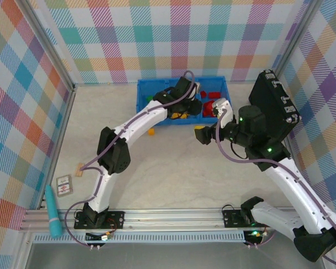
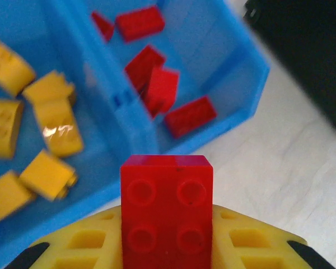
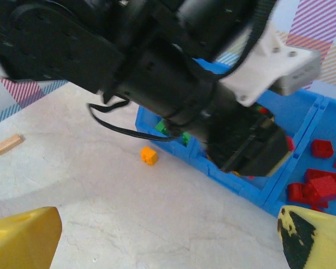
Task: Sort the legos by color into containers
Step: Place the lego in the container.
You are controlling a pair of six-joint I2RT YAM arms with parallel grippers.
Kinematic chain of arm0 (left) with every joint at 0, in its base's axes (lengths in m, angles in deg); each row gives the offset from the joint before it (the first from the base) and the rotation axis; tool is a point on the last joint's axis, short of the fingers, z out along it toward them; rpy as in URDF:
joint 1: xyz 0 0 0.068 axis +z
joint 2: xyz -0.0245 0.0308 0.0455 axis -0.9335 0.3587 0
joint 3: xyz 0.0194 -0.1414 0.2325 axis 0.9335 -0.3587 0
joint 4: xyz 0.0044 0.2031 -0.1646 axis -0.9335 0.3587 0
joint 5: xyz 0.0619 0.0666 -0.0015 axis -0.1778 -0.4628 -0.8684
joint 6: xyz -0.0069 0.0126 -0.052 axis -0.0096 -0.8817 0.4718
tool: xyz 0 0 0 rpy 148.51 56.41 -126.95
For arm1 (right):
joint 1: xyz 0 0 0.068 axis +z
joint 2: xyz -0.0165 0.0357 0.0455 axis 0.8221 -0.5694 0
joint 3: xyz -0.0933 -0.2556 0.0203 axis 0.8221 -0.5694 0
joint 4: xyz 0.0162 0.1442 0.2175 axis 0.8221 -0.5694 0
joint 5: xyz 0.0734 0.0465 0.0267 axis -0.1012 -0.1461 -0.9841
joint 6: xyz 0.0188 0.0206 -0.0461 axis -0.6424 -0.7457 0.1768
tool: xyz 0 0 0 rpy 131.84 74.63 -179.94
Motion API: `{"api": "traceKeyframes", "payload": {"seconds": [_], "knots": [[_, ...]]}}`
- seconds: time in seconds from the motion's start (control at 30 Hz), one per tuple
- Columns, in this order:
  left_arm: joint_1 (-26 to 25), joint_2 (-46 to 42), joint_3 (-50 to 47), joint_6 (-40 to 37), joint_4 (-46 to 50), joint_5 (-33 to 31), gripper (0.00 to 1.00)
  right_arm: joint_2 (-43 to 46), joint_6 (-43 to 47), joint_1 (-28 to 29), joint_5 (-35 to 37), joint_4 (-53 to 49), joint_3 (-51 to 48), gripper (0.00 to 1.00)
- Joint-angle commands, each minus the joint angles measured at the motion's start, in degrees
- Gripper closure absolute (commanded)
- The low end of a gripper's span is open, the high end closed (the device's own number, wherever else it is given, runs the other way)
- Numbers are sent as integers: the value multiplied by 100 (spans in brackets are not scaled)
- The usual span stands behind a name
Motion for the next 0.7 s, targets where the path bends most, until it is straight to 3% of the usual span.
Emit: {"api": "traceKeyframes", "payload": {"seconds": [0.0, 0.2, 0.5, 0.67], "knots": [[-54, 534, 752, 207, -514, -102, 90, -21, 118, 21, -165, 252, 68, 1], [-67, 1128, 1170, 481, -1504, -407, 91, -172, 117, 21, -233, 381, 153, 1], [-57, 1999, 2275, 684, -1805, -505, 90, -199, 117, 25, -254, 583, 157, 1], [-32, 2183, 2306, 737, -2301, -716, 83, -177, 117, 21, -228, 520, 147, 1]]}}
